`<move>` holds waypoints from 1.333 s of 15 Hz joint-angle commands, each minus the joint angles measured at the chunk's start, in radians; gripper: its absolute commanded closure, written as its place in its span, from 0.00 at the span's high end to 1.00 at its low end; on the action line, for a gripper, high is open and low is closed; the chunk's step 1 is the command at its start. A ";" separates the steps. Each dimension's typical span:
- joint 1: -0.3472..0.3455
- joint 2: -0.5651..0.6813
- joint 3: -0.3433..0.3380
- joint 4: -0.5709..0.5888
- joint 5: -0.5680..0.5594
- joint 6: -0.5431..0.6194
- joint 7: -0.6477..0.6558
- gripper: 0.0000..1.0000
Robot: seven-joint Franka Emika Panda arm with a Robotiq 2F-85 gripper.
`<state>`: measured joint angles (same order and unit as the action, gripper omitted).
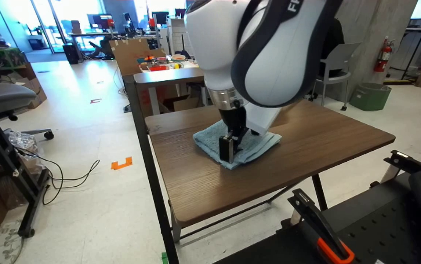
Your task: Wipe the table with the cloth
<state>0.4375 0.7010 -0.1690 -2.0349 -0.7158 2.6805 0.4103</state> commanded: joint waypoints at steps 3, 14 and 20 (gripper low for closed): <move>-0.331 -0.116 0.177 -0.190 0.176 0.206 -0.336 1.00; -0.380 -0.095 0.194 -0.162 0.373 0.172 -0.508 1.00; -0.329 0.023 0.138 -0.037 0.386 0.096 -0.461 1.00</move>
<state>0.0751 0.6399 0.0101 -2.1541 -0.3691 2.8182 -0.0663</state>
